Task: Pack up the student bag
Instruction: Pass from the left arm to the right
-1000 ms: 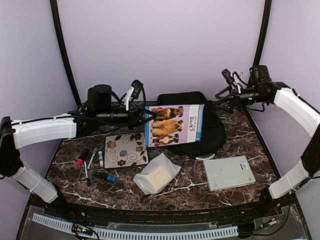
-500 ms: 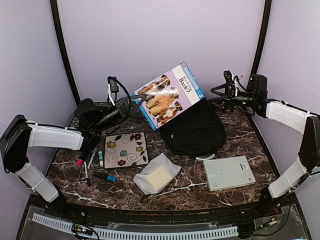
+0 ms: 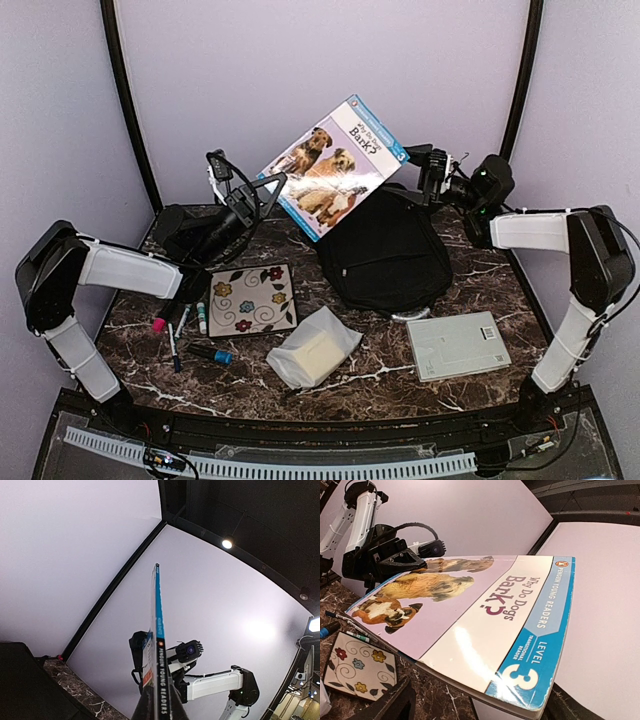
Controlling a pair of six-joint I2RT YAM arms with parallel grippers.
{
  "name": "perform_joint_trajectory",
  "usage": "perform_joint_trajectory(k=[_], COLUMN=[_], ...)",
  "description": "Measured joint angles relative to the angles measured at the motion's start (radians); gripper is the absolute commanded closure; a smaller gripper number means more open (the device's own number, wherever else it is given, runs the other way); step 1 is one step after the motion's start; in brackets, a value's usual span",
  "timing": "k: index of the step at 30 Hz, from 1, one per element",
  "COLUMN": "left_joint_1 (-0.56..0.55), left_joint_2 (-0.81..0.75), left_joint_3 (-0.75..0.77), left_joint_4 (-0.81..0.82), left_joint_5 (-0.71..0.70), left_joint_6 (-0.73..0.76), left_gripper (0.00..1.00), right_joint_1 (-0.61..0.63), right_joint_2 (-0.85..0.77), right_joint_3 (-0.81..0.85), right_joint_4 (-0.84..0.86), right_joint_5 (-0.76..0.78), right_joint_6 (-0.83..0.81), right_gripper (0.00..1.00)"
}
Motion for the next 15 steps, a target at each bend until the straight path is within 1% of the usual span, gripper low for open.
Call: perform_joint_trajectory(k=[2,4,7,11,12,13,15], left_joint_1=[0.000,0.000,0.000,0.000,0.000,0.000,0.000], left_joint_2=[0.000,0.000,0.000,-0.023,-0.033,-0.045,-0.064], left_joint_3=[0.002,0.002,0.002,0.000,-0.003,-0.008,-0.018], left_joint_4=[0.004,0.007,-0.002,-0.031,-0.038,-0.043,-0.043], left_joint_5=[0.001,0.000,-0.006,-0.011,-0.013,-0.016,-0.024], left_joint_6=[0.001,0.001,0.010,0.044,0.055,0.064,0.080], left_gripper=[1.00,1.00,1.00,1.00,1.00,1.00,1.00], right_joint_1=[0.003,0.005,-0.004,-0.041,-0.053,-0.063,-0.076], right_joint_2=[0.015,0.017,-0.020,-0.073,-0.083,-0.093,-0.116], right_joint_3=[0.003,0.009,0.042,0.108,0.123,0.132,0.133], right_joint_4=[0.060,0.059,-0.189,-0.605,-0.701,-0.776,-0.898], right_joint_5=[0.003,0.005,0.006,-0.005,-0.006,-0.005,0.099], right_joint_6=[0.000,0.000,-0.001,0.000,0.000,0.000,0.003], right_gripper=[0.17,0.17,0.17,0.17,0.04,0.01,0.00])
